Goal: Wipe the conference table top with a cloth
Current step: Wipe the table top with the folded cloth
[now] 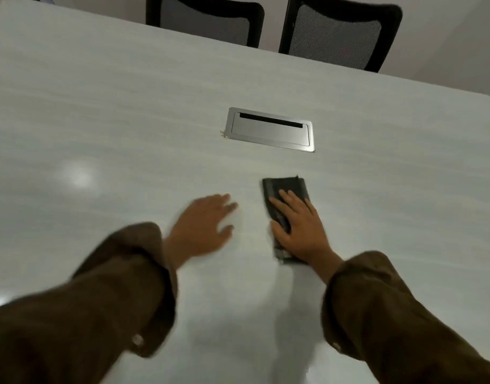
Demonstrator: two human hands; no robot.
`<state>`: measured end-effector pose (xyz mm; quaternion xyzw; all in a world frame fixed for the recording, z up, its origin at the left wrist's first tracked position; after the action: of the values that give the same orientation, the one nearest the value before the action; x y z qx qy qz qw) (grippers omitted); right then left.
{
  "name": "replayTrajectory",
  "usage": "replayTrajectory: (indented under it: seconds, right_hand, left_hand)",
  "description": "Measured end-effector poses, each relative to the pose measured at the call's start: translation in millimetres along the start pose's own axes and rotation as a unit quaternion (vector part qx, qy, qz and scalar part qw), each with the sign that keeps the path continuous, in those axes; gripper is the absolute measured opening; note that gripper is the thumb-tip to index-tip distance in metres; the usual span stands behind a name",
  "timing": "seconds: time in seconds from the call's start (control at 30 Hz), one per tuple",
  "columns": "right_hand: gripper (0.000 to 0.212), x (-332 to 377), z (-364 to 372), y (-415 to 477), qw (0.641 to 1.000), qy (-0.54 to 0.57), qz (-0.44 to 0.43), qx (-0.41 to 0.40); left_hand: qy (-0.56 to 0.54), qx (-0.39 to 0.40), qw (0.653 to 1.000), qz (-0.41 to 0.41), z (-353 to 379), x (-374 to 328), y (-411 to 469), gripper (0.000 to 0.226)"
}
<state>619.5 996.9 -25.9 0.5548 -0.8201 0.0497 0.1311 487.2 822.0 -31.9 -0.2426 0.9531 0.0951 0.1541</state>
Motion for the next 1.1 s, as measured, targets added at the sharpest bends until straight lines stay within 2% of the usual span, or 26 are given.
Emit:
replayTrajectory:
  seconds: [0.13, 0.27, 0.4, 0.5, 0.6, 0.67, 0.77, 0.87, 0.93, 1.0, 1.07, 1.1]
  right_hand:
    - [0.060, -47, -18, -28, 0.996, 0.000, 0.078, -0.049]
    - [0.065, -78, -19, 31, 0.988, -0.032, 0.141, -0.059]
    - [0.067, -58, -2, 101, 0.986, -0.050, 0.152, -0.047]
    - [0.067, -13, 13, 91, 0.998, -0.028, 0.055, -0.008]
    - [0.061, -9, 6, 54, 0.999, 0.004, -0.041, 0.002]
    - [0.059, -32, -2, 56, 0.999, 0.012, -0.044, 0.002]
    - [0.065, -53, -8, 99, 1.000, -0.015, 0.007, -0.027]
    - [0.068, -21, 11, 139, 0.998, -0.022, 0.056, -0.025]
    - [0.067, 25, 26, 135, 1.000, -0.005, 0.011, -0.007]
    - [0.061, 57, 31, 107, 0.996, 0.018, -0.082, 0.013]
    - [0.055, 57, 27, 81, 0.988, 0.059, -0.141, 0.017]
    - [0.053, 48, 24, 78, 0.987, 0.077, -0.140, 0.010]
  left_hand:
    - [0.037, -0.047, 0.991, -0.123, -39, 101, -37, 0.065]
    - [0.029, -0.062, 0.987, -0.146, -41, 111, -46, 0.065]
    - [0.030, -0.072, 0.986, -0.145, -39, 112, -46, 0.065]
    - [0.023, -0.066, 0.986, -0.150, -44, 111, -46, 0.065]
    - [0.013, -0.060, 0.986, -0.152, -43, 110, -47, 0.066]
    - [0.004, -0.069, 0.985, -0.160, -43, 113, -48, 0.066]
    - [0.000, -0.075, 0.984, -0.164, -39, 118, -47, 0.066]
    - [-0.007, -0.081, 0.982, -0.172, -38, 120, -48, 0.065]
    - [-0.011, -0.084, 0.981, -0.174, -41, 119, -49, 0.064]
    - [-0.013, -0.083, 0.981, -0.172, -42, 117, -48, 0.063]
    - [-0.014, -0.077, 0.981, -0.176, -40, 118, -48, 0.063]
    - [-0.015, -0.076, 0.981, -0.180, -39, 120, -48, 0.063]
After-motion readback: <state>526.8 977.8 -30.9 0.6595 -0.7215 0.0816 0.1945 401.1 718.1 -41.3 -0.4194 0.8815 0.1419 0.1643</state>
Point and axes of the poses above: each hand's wrist, its own y-axis towards the middle knuckle, its own z-axis out of the palm, x = y × z, the point moved 9 cm from there along y, towards the middle knuckle, and after that the axes turned 3 degrees about -y, right-handed, at the moved point
